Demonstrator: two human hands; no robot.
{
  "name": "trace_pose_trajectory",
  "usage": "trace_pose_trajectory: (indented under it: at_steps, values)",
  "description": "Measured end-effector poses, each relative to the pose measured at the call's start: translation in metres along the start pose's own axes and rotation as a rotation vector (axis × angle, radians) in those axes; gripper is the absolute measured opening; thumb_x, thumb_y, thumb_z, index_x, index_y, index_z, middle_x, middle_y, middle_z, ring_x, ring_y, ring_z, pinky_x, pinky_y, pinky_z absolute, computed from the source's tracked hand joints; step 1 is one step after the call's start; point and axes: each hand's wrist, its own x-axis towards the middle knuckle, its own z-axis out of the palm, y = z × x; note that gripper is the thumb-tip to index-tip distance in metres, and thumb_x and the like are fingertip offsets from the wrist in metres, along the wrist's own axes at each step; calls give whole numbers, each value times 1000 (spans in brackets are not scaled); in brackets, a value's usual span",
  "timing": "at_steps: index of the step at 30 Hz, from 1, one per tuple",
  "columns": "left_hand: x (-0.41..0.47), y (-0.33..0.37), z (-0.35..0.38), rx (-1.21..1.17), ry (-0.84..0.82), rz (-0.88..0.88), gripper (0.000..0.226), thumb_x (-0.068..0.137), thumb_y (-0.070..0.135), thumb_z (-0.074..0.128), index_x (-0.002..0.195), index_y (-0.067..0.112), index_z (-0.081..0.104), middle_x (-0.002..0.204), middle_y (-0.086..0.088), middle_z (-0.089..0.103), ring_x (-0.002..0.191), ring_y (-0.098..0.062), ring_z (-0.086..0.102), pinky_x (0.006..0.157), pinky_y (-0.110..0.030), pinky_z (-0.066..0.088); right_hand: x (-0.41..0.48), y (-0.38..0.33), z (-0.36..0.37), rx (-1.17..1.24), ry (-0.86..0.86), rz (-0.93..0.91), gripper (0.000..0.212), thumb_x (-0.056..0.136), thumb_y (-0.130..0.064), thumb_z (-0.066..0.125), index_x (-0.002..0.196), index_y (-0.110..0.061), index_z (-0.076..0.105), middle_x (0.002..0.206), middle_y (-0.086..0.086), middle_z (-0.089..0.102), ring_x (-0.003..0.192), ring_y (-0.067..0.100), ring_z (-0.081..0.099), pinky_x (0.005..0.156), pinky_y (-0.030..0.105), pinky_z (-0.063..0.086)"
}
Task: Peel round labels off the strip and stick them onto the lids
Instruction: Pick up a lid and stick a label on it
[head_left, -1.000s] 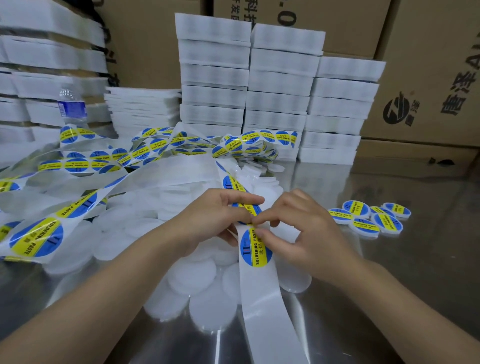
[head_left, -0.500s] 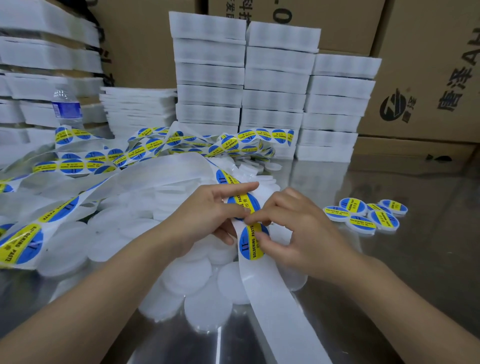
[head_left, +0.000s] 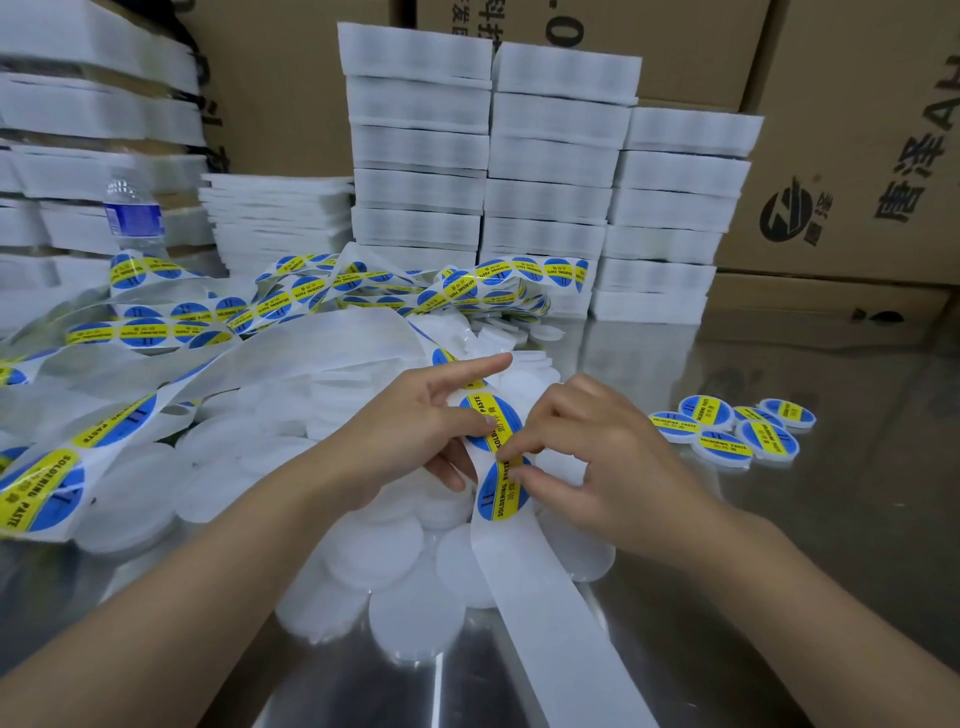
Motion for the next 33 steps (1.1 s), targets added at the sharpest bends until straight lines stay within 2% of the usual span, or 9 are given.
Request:
trace_pose_trajectory:
  at_steps: [7,10,13,18,27,33]
  values:
    - [1,-1,-1,-15,-22,-14,47,91,2,53,112,44,60,60,9,64,45,-15,60,49,-25,55,0,0,1,-12,-27,-6,15,74,-13,72,87,-19,75,77,0,62,72,25,54,63,43,46]
    - [1,-1,-2,-12,-34,-18,46,90,2,52,109,42,63,62,8,65,46,-16,61,49,-26,56,-1,0,0,-13,-25,-4,11,73,-14,72,82,-19,75,76,-1,61,72,22,53,63,41,46]
    - [1,-2,-1,9,-42,-19,42,90,2,53,107,38,66,57,11,63,45,-14,59,49,-25,55,-1,0,-1,-10,-35,4,8,73,-15,71,79,-19,74,76,-2,60,72,20,51,65,39,46]
    - [1,-1,-1,5,-51,-27,40,90,2,51,103,36,68,55,10,62,45,-11,57,50,-24,55,-1,-1,1,-26,-48,-19,15,73,-13,72,87,-18,75,77,0,62,72,24,54,64,40,47]
    - [-1,-1,0,124,-90,4,44,86,-4,53,104,35,64,47,16,58,48,-4,57,53,-20,53,-1,-2,1,-56,-63,-21,9,74,-11,70,80,-16,70,76,-1,61,72,23,52,63,41,46]
    - [-4,3,-1,131,-84,65,44,87,-6,56,109,32,61,45,20,56,45,2,53,48,-14,49,-1,0,2,-80,48,2,15,75,-14,70,89,-17,73,83,1,61,76,23,54,64,38,47]
